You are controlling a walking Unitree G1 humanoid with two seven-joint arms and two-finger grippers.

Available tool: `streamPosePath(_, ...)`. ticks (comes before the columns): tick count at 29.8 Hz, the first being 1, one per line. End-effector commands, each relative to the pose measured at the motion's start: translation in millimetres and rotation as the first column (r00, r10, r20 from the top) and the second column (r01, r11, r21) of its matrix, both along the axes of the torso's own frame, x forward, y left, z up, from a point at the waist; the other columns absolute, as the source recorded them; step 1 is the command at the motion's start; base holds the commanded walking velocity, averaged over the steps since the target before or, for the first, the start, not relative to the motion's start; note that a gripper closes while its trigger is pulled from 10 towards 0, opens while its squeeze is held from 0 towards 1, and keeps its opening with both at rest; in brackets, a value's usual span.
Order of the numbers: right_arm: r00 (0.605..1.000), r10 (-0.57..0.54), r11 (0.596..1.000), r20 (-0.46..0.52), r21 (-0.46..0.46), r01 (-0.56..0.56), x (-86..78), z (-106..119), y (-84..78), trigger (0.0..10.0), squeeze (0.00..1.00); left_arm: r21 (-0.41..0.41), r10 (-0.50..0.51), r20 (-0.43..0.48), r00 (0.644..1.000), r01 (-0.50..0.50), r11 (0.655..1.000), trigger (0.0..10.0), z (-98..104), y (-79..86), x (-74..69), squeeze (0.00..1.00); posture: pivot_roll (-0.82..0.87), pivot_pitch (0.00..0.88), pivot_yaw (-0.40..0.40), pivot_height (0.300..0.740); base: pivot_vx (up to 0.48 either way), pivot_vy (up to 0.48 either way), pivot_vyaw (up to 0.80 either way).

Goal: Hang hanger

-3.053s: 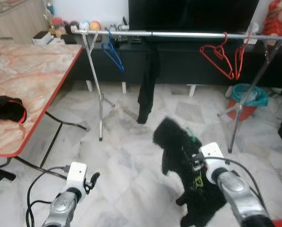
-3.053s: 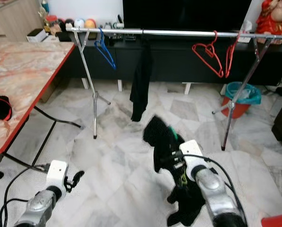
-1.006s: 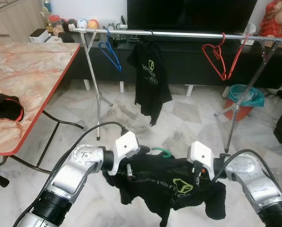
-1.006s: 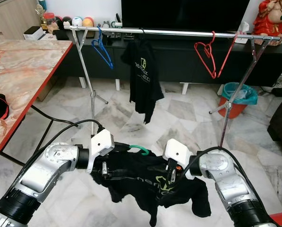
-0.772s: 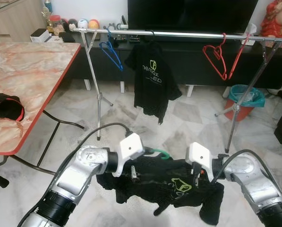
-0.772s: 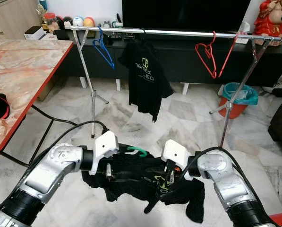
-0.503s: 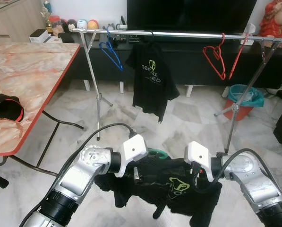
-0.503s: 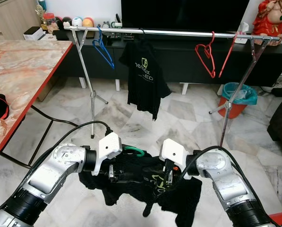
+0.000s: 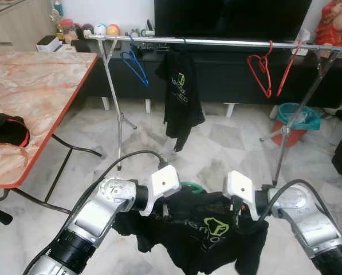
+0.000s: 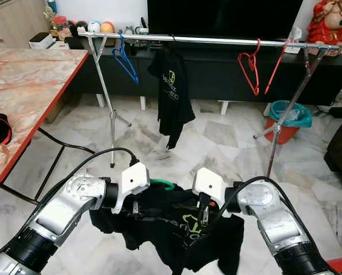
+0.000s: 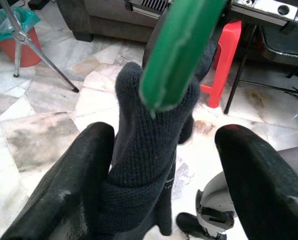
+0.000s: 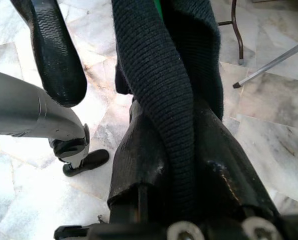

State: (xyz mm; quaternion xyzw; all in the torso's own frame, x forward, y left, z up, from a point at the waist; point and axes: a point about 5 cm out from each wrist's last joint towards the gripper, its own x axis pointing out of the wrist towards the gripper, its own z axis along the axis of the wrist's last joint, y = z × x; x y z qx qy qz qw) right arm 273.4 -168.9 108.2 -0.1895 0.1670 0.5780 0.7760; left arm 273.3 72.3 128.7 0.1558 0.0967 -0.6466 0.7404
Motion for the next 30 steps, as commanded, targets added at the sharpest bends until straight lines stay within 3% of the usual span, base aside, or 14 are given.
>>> streamPosePath(1,0.999,-0.003,1.0,0.037,0.005,0.003,2.5,7.7,1.0,10.0,0.0,0.012,-0.04,-0.012,0.999,0.041,0.999,0.0,0.5,-3.3,-2.8,0.0,0.01,0.0,-0.031,0.74,0.0,0.0,0.0)
streamPosePath(30,0.999,-0.011,1.0,0.042,0.02,0.01,1.8,7.5,3.1,10.0,0.0,0.032,-0.075,-0.015,0.997,0.076,0.997,0.0,0.4,-4.3,-4.4,0.0,0.0,0.0,-0.022,0.74,0.0,0.0,0.0)
